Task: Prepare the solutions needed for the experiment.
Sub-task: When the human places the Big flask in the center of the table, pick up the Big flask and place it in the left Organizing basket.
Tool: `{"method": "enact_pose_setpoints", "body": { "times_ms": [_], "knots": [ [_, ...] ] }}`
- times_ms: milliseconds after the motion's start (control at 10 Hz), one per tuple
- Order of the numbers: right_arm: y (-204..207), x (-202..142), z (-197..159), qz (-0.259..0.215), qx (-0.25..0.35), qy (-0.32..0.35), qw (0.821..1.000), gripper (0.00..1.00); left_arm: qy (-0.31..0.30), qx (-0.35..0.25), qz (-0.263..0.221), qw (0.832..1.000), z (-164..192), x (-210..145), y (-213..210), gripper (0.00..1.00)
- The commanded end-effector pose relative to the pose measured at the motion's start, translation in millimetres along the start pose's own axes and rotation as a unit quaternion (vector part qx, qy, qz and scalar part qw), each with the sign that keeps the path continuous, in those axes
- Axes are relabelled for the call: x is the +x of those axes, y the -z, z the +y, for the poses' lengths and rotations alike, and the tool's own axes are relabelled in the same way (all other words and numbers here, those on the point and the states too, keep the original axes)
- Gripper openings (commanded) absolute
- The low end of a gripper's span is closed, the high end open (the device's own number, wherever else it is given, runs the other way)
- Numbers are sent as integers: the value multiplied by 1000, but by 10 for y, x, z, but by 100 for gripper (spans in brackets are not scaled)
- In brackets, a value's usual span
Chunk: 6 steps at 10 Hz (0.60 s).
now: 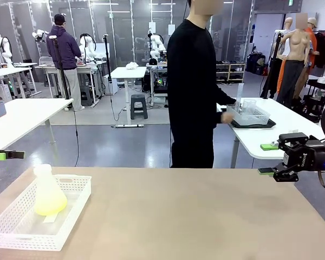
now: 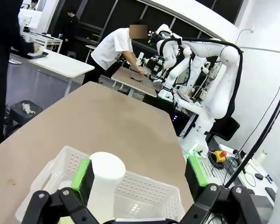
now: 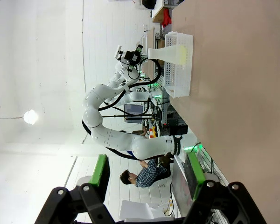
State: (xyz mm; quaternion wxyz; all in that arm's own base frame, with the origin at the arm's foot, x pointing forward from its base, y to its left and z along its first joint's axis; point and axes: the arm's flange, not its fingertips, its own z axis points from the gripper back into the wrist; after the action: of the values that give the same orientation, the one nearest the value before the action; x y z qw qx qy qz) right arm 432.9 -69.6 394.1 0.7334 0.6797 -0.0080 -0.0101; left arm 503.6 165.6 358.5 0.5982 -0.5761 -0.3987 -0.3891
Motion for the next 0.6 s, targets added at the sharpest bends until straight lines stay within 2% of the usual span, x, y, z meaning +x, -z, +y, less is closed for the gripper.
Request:
{"method": "enact_pose_setpoints", "body": {
  "times_ms": [0, 100, 200, 400, 500],
  "knots": [
    [3, -12, -1, 1, 2, -7, 1000, 81, -3, 0, 0, 1000, -50, 48, 19, 100],
    [3, -12, -1, 1, 2, -7, 1000, 81, -57, 20, -28, 998, -173, 90, 39, 100],
    [3, -12, -1, 1, 2, -7, 1000, 81, -121, 27, -25, 992, -318, 135, 55, 100],
    [3, -12, -1, 1, 2, -7, 1000, 81, -219, 20, 15, 975, -438, 112, 109, 100],
    [3, -12, -1, 1, 2, -7, 1000, 81, -187, 4, 47, 981, -386, 70, 122, 100]
  ]
}}
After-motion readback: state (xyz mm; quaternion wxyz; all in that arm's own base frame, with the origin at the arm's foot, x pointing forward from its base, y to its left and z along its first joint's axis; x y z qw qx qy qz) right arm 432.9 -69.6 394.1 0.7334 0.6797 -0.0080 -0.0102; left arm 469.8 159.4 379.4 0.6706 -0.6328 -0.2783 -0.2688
